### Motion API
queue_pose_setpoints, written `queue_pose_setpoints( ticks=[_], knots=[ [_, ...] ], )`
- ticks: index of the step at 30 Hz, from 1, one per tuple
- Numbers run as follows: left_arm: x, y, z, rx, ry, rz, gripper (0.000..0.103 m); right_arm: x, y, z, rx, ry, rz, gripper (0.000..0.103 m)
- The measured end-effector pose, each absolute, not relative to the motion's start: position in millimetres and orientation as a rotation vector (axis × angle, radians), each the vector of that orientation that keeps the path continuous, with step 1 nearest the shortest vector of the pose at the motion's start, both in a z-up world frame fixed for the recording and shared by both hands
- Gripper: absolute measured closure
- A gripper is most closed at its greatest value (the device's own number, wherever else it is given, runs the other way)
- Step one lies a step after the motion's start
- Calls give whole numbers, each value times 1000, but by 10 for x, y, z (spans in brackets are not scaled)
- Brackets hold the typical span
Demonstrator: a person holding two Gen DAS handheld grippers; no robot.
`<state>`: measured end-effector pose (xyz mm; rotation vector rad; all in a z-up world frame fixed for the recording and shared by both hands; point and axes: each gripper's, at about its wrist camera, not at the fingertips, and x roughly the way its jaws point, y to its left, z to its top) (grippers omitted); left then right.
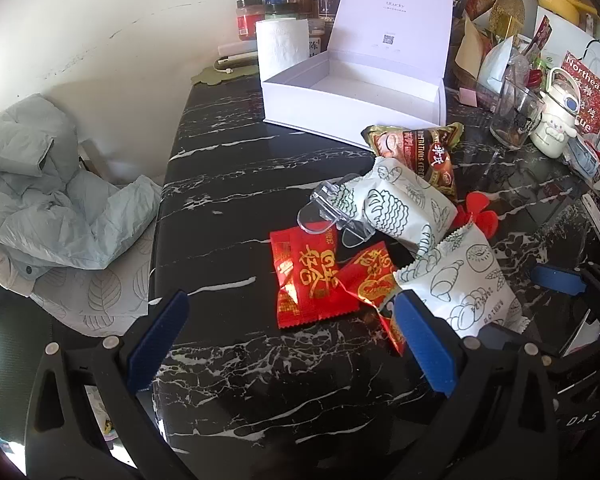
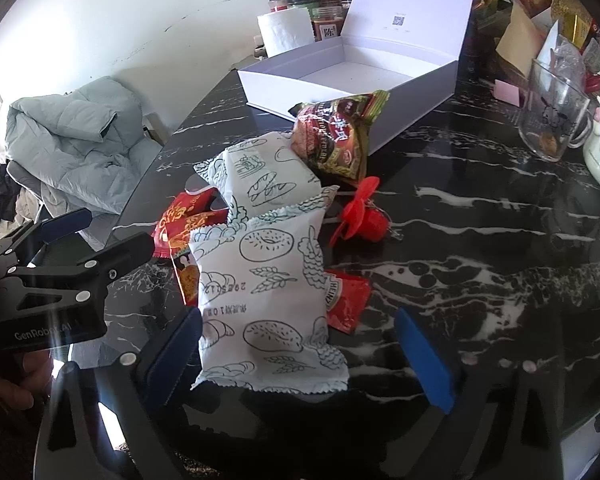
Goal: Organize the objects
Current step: 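Grasp the white patterned pastry bag with the right gripper and lift it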
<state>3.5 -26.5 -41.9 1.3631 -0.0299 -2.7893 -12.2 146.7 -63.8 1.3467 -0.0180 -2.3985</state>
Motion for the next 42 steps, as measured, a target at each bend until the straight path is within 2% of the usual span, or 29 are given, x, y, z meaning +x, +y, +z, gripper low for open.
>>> queue_pose_setpoints(
  ticks=[4,6,11,20,25,27,31,34,36,40,42],
  knots=[
    [23,-301,-442,1372,-31,-2784,0,-185,1387,-693,1349,-24,-2328,23],
    [31,-304,-448,1376,-30,-2784,0,-205,1364,-716,1350,-31,-2297,40],
    [37,-276,-443,1372,-20,-2794,0,-158,1441,-673,1330,-29,-2324,44],
    [-33,-38,-546,1469,40,-2856,1,-4,1791,-573,1314,-46,-2440,44],
    [-100,35,-634,1526,118,-2855,10,42,1942,-579,1333,-62,-2470,44],
    [-114,24,-671,1539,165,-2838,23,44,1986,-589,1338,-75,-2477,46],
    [-135,11,-695,1546,203,-2824,34,31,2018,-568,1313,-81,-2489,47],
    [-148,46,-696,1537,190,-2835,38,6,2010,-601,1323,-75,-2477,47],
    [-164,76,-698,1544,181,-2840,47,-7,2034,-624,1327,-96,-2462,47],
    [-172,156,-701,1580,176,-2869,54,-29,2069,-661,1331,-129,-2439,45],
    [-179,193,-701,1595,158,-2881,56,-43,2061,-698,1346,-122,-2418,42]
  ],
)
